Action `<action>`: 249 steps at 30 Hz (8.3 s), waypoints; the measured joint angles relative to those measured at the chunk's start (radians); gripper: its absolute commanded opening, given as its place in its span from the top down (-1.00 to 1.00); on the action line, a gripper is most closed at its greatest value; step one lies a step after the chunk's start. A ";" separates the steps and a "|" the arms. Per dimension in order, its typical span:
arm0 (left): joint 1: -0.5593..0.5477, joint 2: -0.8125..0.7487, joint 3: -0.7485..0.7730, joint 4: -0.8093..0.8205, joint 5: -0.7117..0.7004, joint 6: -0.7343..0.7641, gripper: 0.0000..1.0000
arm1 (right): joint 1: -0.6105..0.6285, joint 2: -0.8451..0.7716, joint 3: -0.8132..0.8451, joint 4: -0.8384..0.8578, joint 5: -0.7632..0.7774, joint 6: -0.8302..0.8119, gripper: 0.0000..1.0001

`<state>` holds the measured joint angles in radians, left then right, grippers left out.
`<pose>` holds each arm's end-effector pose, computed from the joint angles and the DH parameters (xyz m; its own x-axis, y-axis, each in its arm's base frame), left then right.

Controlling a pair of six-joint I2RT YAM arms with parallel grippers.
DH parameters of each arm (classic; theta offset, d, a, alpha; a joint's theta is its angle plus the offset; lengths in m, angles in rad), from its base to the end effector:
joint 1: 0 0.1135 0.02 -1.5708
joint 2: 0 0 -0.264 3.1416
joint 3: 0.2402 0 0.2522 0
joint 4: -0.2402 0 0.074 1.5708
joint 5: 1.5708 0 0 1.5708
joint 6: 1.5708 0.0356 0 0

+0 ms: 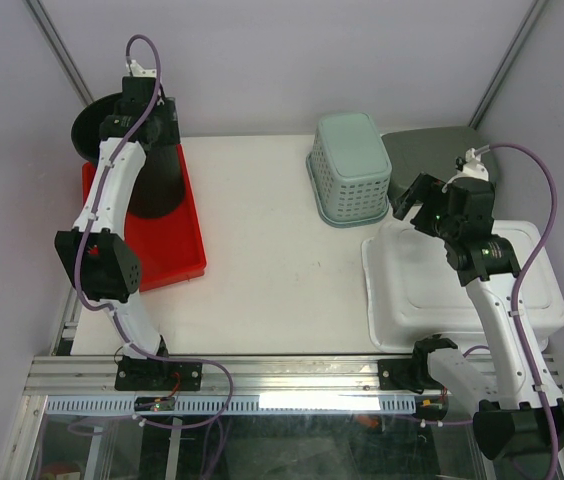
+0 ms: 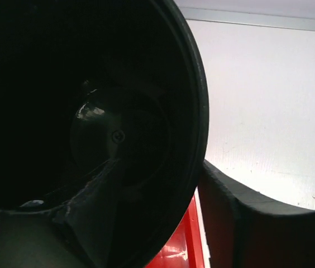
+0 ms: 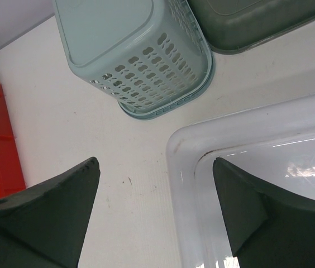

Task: Turn the large container upside down

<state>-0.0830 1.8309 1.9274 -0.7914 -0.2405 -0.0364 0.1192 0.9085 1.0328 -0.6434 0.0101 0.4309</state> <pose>0.4086 -0.0255 0.3824 -0.6340 0.0173 -0.7732 -0.1249 0.9843 0.1245 0.1872 0.0221 0.3572 -0.4936 0.3615 -0.7910 0.1056 0.9277 0.3581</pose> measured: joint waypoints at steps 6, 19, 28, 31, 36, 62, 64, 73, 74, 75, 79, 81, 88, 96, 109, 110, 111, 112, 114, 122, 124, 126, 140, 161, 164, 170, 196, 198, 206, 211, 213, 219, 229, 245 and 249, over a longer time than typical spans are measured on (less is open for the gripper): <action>0.012 0.034 0.015 0.001 0.034 0.009 0.46 | 0.000 0.001 0.000 0.002 -0.006 0.010 -0.71; 0.011 0.026 0.068 -0.039 0.009 0.053 1.00 | 0.000 0.014 -0.001 0.009 -0.029 0.024 -0.69; -0.065 -0.124 0.167 -0.084 -0.069 0.095 1.00 | 0.000 0.090 -0.001 0.049 -0.085 0.053 -0.67; -0.127 -0.193 0.233 -0.079 -0.089 0.108 1.00 | 0.000 0.092 -0.001 0.064 -0.094 0.067 -0.66; -0.229 -0.278 0.300 -0.058 -0.077 0.102 1.00 | 0.000 0.090 -0.002 0.074 -0.097 0.077 -0.67; -0.265 -0.178 -0.126 0.065 1.028 -0.242 1.00 | 0.001 -0.025 -0.012 0.006 0.009 0.037 -0.67; -0.264 -0.178 -0.167 0.090 1.096 -0.251 1.00 | 0.001 -0.029 -0.012 -0.001 0.010 0.033 -0.68; -0.265 -0.178 -0.333 0.196 1.333 -0.297 1.00 | 0.001 -0.064 -0.012 -0.036 0.003 0.007 -0.66; -0.265 -0.176 -0.343 0.208 1.353 -0.298 1.00 | 0.001 -0.067 -0.012 -0.035 -0.006 0.001 -0.65; -0.265 -0.172 -0.349 0.219 1.370 -0.298 1.00 | 0.001 -0.071 -0.013 -0.032 -0.025 -0.008 -0.62; -0.265 -0.122 -0.352 0.266 1.410 -0.303 1.00 | 0.003 -0.097 -0.053 0.028 -0.146 -0.056 -0.56; -0.262 -0.083 -0.352 0.283 1.424 -0.301 0.71 | 0.010 -0.117 -0.089 0.061 -0.222 -0.081 -0.55; -0.250 0.051 -0.338 0.261 1.350 -0.222 -0.59 | 0.177 -0.143 -0.151 0.134 -0.386 -0.127 -0.55; -0.249 0.049 -0.268 0.193 1.146 -0.141 -0.97 | 0.404 -0.117 -0.160 0.126 -0.364 -0.150 -0.57; -0.264 -0.109 -0.271 0.224 0.886 -0.076 -0.88 | 0.431 -0.139 -0.160 0.047 -0.112 -0.052 -0.60; -0.271 -0.125 -0.280 0.234 0.872 -0.072 -0.91 | 0.431 -0.143 -0.160 0.034 -0.085 -0.031 -0.60; -0.278 -0.142 -0.291 0.248 0.864 -0.068 -0.93 | 0.431 -0.145 -0.159 0.023 -0.065 -0.014 -0.60; -0.285 -0.159 -0.307 0.267 0.851 -0.060 -0.96 | 0.431 -0.147 -0.158 0.007 -0.040 0.008 -0.60; -0.298 -0.192 -0.341 0.296 0.833 -0.048 -0.98 | 0.431 -0.150 -0.156 -0.024 0.002 0.048 -0.61; -0.324 -0.268 -0.457 0.382 0.744 -0.004 -0.98 | 0.431 -0.201 -0.104 -0.192 0.090 0.190 -0.62; -0.328 -0.278 -0.478 0.397 0.728 0.001 -0.98 | 0.431 -0.225 -0.094 -0.229 0.090 0.238 -0.61; -0.330 -0.287 -0.496 0.408 0.713 0.004 -0.98 | 0.431 -0.248 -0.094 -0.264 0.084 0.284 -0.57; -0.397 -0.299 -0.560 0.446 0.663 0.101 -0.71 | 0.431 -0.320 -0.287 -0.218 -0.080 0.508 -0.02; -0.409 -0.299 -0.571 0.449 0.608 0.163 0.46 | 0.433 -0.372 -0.419 0.025 -0.170 0.642 0.45; -0.409 -0.299 -0.581 0.455 0.594 0.165 0.57 | 0.433 -0.369 -0.423 0.040 -0.175 0.645 0.50; -0.409 -0.300 -0.596 0.487 0.556 0.175 0.85 | 0.433 -0.365 -0.423 0.076 -0.172 0.643 0.57; -0.327 -0.313 -0.698 0.674 0.592 0.025 1.00 | 0.433 -0.069 -0.106 0.388 -0.298 0.455 0.49; -0.326 -0.312 -0.700 0.680 0.593 0.018 1.00 | 0.433 -0.044 -0.087 0.379 -0.295 0.433 0.36; -0.256 -0.312 -0.741 0.737 0.697 -0.045 1.00 | 0.435 -0.131 -0.092 0.190 -0.089 0.392 -0.46; -0.229 -0.301 -0.758 0.772 0.747 -0.084 1.00 | 0.435 -0.204 -0.175 0.135 -0.022 0.443 -0.45; -0.229 -0.297 -0.760 0.786 0.751 -0.088 1.00 | 0.435 -0.214 -0.224 0.135 -0.018 0.479 -0.41; -0.227 -0.291 -0.764 0.808 0.764 -0.097 1.00 | 0.435 -0.223 -0.410 0.230 -0.049 0.591 -0.27; -0.216 -0.272 -0.764 0.845 0.774 -0.109 1.00 | 0.435 -0.227 -0.558 0.590 -0.143 0.619 -0.13; -0.180 -0.232 -0.763 0.887 0.709 -0.109 1.00 | 0.468 -0.083 -0.415 0.817 -0.356 0.519 -0.10; -0.183 -0.220 -0.768 0.834 0.721 -0.115 1.00 | 0.483 -0.039 -0.345 0.907 -0.373 0.508 -0.09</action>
<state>-0.2661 1.6112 1.1591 0.0429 0.4808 -0.1513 0.6025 0.8696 0.6880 0.2634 -0.3634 0.9390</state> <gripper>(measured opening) 0.169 0.550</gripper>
